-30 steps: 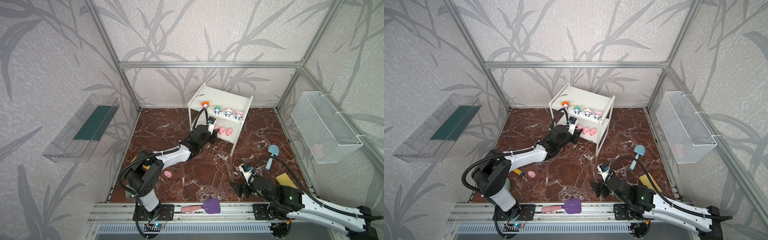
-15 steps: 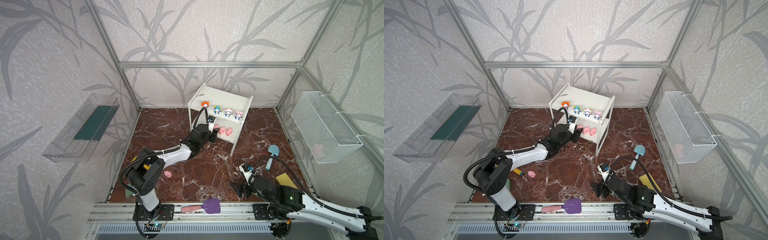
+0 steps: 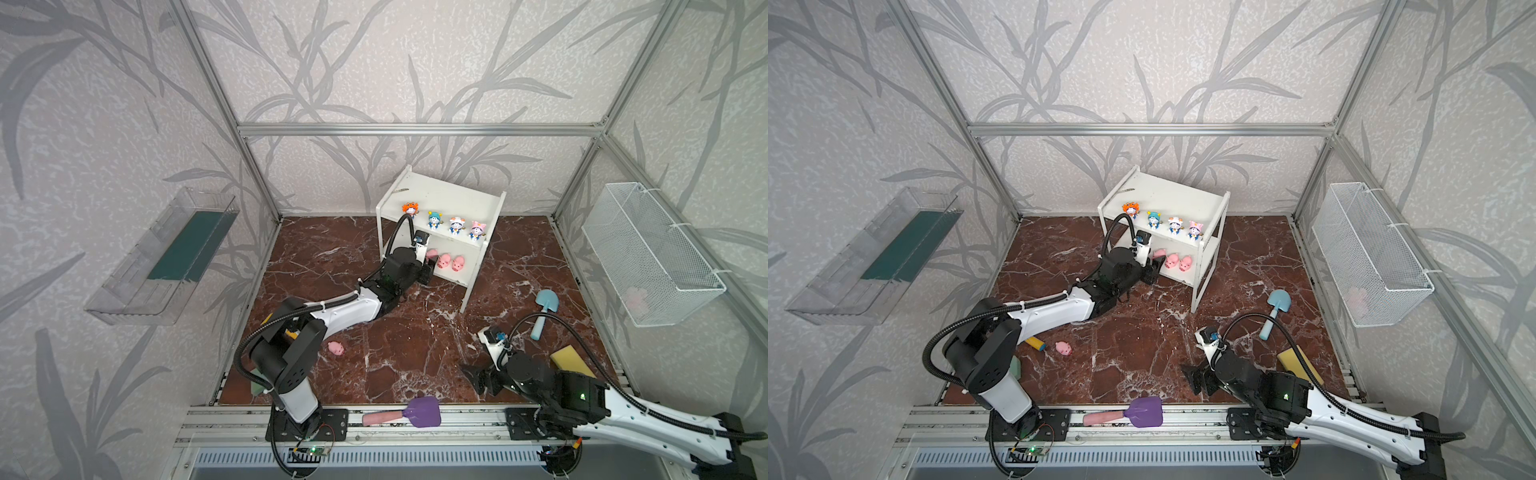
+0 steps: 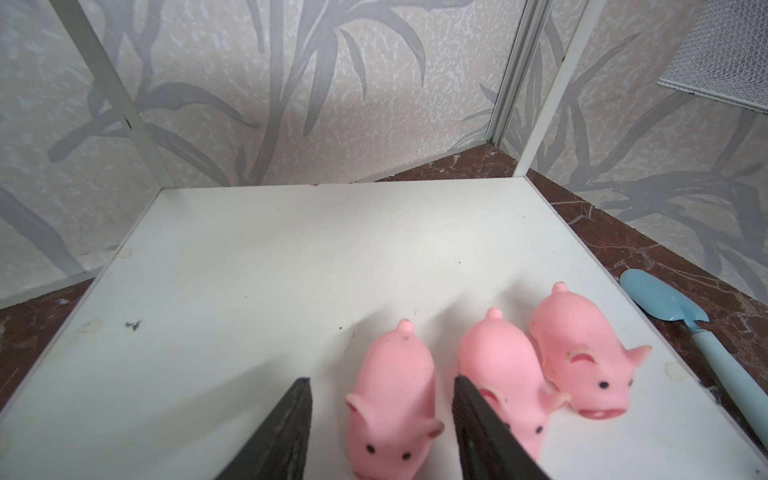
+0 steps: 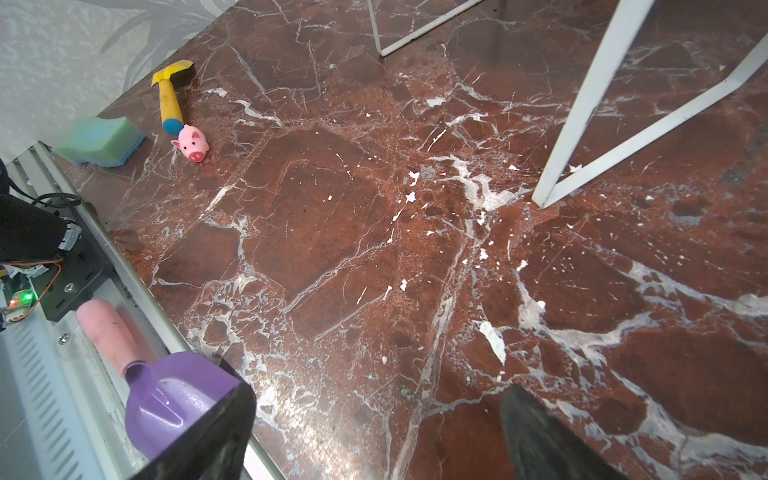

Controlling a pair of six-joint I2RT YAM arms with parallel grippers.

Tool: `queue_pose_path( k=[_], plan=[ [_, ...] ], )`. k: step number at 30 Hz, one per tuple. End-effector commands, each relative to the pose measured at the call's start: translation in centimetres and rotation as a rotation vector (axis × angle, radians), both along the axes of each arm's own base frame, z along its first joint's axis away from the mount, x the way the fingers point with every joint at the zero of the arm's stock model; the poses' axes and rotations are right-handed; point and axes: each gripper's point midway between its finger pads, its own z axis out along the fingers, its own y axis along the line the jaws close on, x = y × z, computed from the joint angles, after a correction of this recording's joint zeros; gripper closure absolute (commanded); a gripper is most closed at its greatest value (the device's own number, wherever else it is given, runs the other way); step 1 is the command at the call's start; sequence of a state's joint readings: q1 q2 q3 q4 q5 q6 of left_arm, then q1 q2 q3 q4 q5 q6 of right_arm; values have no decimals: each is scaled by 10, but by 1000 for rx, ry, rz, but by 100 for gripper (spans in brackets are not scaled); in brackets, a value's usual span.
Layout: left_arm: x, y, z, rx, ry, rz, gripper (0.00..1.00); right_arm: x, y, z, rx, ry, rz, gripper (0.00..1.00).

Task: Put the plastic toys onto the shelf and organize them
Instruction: 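Lower the pink pig beside the two pigs and open the left gripper, then withdraw the left gripper from the shelf toward the pink pig near the hammer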

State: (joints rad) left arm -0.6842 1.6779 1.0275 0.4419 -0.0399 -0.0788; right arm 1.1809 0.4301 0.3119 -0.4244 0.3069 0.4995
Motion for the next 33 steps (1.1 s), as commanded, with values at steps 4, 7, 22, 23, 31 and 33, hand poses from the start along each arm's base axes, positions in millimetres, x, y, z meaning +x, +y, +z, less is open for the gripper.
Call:
queue_pose_path(
  k=[4, 7, 22, 23, 31, 33],
  plan=[
    [-8, 12, 40, -29, -72, 6, 43, 1, -3, -3, -18, -14, -3, 7],
    [-17, 16, 50, -46, -77, -6, 43, 1, -2, -2, -14, -15, -1, 7],
    [-120, 111, 3, -83, 114, 110, 42, 1, 15, -2, -3, -19, 49, 6],
    [-127, 119, -9, -86, 156, 137, 42, 1, 18, -3, -3, -17, 56, 6],
    [-180, 209, -79, -85, 421, 504, 30, -1, 30, -10, -1, -3, 92, 6],
    [-192, 225, -92, -69, 465, 569, 26, -1, 31, -10, 2, -6, 96, 6]
  ],
)
